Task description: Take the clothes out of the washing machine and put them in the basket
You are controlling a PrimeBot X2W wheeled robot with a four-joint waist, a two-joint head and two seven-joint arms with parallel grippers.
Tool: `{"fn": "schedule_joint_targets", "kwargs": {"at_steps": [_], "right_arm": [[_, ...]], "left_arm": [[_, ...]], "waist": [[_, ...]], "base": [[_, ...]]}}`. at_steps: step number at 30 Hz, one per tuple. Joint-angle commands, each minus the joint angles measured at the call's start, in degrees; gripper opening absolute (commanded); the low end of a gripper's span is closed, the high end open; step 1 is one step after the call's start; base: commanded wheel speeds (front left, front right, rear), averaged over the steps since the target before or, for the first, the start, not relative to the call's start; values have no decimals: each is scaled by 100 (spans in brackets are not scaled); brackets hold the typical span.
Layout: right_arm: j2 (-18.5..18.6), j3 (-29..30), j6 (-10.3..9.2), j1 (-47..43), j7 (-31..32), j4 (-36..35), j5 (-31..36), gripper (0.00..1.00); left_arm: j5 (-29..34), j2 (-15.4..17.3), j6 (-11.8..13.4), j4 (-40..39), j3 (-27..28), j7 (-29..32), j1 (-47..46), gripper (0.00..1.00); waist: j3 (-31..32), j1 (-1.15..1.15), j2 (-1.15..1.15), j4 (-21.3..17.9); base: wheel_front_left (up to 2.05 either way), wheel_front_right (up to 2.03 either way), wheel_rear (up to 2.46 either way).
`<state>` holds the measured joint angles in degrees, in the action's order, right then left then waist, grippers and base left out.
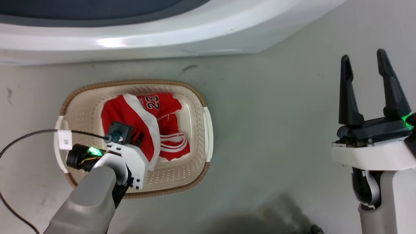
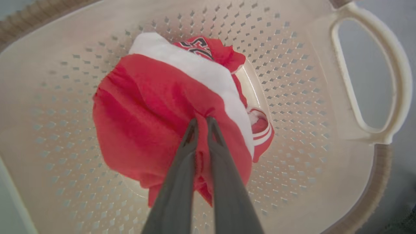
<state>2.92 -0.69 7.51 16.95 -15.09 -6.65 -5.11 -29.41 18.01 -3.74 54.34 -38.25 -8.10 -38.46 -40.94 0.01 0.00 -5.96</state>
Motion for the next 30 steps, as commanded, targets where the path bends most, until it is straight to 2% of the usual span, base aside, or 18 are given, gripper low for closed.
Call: {"fn": "schedule_joint_targets", "kwargs": {"at_steps": [1,10,17,18,19,23,30], "right_arm": [[-8,22,-4,117,-11,-31,-55,100],[-8,48,-4,279,-11,-65,-149,100],[-8,46,-4,287,-11,-18,-180,100],[-8,48,-4,273,-12,-4,-175,100],[-8,50,-4,257,-11,2,-167,100],[-8,37,-4,159,-11,52,-120,100],[-7,21,-4,-185,-11,188,-36,100]], "left_arm": [[58,-55,-32,240,-39,31,-173,0],[268,-362,-79,1504,-346,184,-765,0],[294,-460,-97,1813,-470,356,-854,0],[287,-484,-105,1830,-484,342,-835,12],[299,-513,-129,1841,-509,303,-812,100],[243,-585,-177,1885,-537,227,-625,100],[35,-791,-231,1906,-458,-283,-264,100]], "waist": [[-322,-1,0,-123],[-701,-1,0,-264],[-650,-1,0,-305],[-609,-1,0,-302],[-565,-1,0,-295],[-269,-1,0,-257],[524,-1,0,-74]], "base": [[0,0,0],[0,0,0],[0,0,0],[0,0,0],[0,0,0],[0,0,0],[0,0,0]]}}
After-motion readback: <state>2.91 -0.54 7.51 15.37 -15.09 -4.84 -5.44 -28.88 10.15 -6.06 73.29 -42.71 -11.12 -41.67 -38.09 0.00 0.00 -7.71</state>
